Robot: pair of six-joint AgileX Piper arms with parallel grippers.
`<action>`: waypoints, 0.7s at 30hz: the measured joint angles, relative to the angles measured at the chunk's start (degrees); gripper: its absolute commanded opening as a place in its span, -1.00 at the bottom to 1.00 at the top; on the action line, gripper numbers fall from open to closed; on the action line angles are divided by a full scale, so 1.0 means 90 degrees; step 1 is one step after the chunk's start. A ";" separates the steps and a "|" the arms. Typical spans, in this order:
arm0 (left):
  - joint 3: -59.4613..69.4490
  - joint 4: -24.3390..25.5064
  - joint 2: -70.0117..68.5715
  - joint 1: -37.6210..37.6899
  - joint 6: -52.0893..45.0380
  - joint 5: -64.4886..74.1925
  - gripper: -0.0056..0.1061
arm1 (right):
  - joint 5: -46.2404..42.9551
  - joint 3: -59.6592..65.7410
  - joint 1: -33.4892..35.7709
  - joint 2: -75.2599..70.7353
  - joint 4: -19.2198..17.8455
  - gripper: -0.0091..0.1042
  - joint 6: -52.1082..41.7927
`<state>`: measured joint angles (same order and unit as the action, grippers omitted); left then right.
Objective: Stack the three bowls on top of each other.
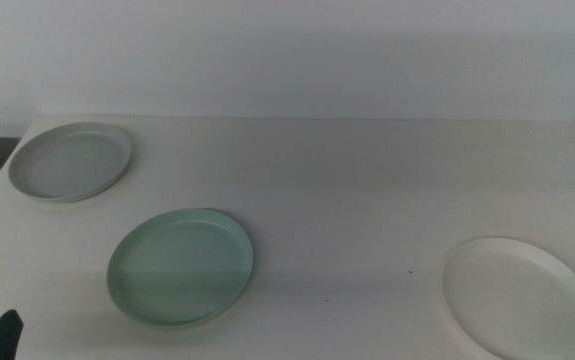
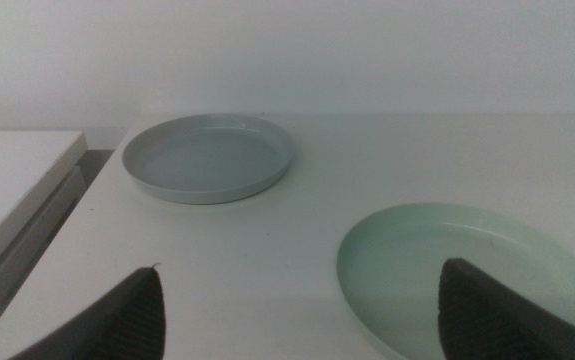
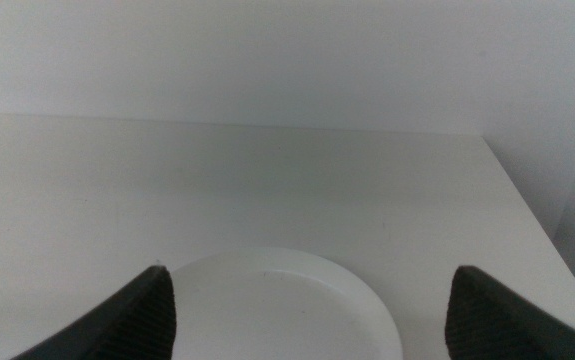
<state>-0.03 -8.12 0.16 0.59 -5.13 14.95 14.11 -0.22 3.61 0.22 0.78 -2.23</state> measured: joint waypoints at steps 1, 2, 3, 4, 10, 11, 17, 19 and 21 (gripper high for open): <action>0.0000 0.0000 0.0000 0.0000 0.0000 -0.0053 0.78 | 0.0000 0.0000 0.0000 0.0000 0.0000 0.79 0.0000; 0.0000 0.0000 0.0000 0.0000 0.0000 -0.0130 0.78 | 0.0000 0.0000 0.0000 0.0000 0.0000 0.79 0.0000; 0.0000 0.0016 0.0000 0.0000 0.0000 -0.0211 0.78 | 0.0000 0.0000 0.0000 0.0000 0.0000 0.79 0.0000; 0.0000 0.0037 0.0000 0.0000 0.0000 -0.0290 0.78 | 0.0000 0.0000 0.0000 0.0000 0.0000 0.79 0.0000; 0.0000 0.0060 0.0000 0.0000 0.0000 -0.0482 0.78 | 0.0000 0.0000 0.0000 0.0000 0.0000 0.79 0.0000; 0.0000 0.0060 0.0000 0.0000 0.0000 -0.0495 0.78 | 0.0000 0.0000 0.0000 0.0000 0.0000 0.79 0.0000; -0.0820 0.0075 0.1092 -0.0103 0.0000 0.0135 0.78 | 0.0000 0.0000 0.0000 0.0000 0.0000 0.79 0.0000; -0.1588 0.0075 0.1882 -0.0132 0.0000 0.0658 0.78 | 0.0000 0.0000 0.0000 0.0000 0.0000 0.79 0.0000; -0.2258 0.0075 0.2567 -0.0132 0.0000 0.1188 0.78 | 0.0000 0.0000 0.0000 0.0000 0.0000 0.79 0.0000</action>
<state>-20.36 -7.45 23.26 -0.60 -5.13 25.64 14.11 -0.22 3.61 0.22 0.78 -2.23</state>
